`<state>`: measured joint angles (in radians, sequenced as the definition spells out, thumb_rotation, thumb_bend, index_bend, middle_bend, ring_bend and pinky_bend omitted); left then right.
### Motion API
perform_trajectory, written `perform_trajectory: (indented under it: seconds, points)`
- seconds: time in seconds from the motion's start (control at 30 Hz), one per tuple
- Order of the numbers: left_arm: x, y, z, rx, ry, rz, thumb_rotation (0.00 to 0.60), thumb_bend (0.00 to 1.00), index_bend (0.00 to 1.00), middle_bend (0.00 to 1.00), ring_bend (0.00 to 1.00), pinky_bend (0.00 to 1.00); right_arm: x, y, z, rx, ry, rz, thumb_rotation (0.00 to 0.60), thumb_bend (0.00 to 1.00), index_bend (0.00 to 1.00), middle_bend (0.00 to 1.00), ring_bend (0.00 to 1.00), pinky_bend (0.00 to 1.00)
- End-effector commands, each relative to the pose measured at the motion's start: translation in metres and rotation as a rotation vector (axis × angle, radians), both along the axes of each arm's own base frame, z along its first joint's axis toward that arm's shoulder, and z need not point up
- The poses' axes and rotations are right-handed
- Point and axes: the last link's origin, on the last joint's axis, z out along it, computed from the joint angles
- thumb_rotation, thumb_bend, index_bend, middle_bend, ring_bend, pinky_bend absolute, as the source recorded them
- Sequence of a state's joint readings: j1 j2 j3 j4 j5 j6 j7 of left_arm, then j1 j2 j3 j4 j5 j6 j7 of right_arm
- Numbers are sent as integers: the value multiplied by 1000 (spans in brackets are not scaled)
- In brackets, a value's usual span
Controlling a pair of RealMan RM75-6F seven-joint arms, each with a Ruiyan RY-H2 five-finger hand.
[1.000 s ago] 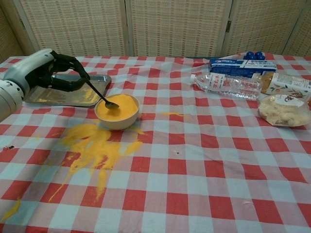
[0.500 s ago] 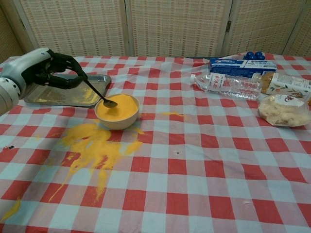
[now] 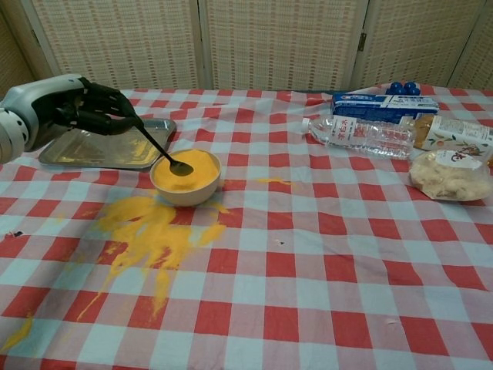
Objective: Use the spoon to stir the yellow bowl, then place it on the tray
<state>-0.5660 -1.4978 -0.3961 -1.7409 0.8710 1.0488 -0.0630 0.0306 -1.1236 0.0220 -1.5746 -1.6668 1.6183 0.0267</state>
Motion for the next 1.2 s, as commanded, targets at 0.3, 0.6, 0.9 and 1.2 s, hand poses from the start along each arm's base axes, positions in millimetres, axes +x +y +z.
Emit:
perform_trajectory:
  seconds: [0.3, 0.6, 0.9, 1.2]
  points:
    - [-10, 13, 6, 32, -14, 33, 600, 775, 870, 397, 116, 29, 1, 2, 3, -10, -3, 4, 600, 108, 0, 0, 0, 0]
    - [-17, 58, 32, 132, -55, 70, 600, 776, 870, 408, 126, 74, -1, 0, 2, -13, 1, -6, 600, 108, 0, 0, 0, 0]
    - [-41, 110, 43, 179, 8, 154, 600, 769, 870, 418, 126, 69, -2, -3, 2, -47, 25, -22, 600, 108, 0, 0, 0, 0]
    - [-82, 146, 38, 157, 60, 271, 600, 747, 874, 418, 126, 65, -4, -4, 0, -77, 56, -37, 600, 108, 0, 0, 0, 0]
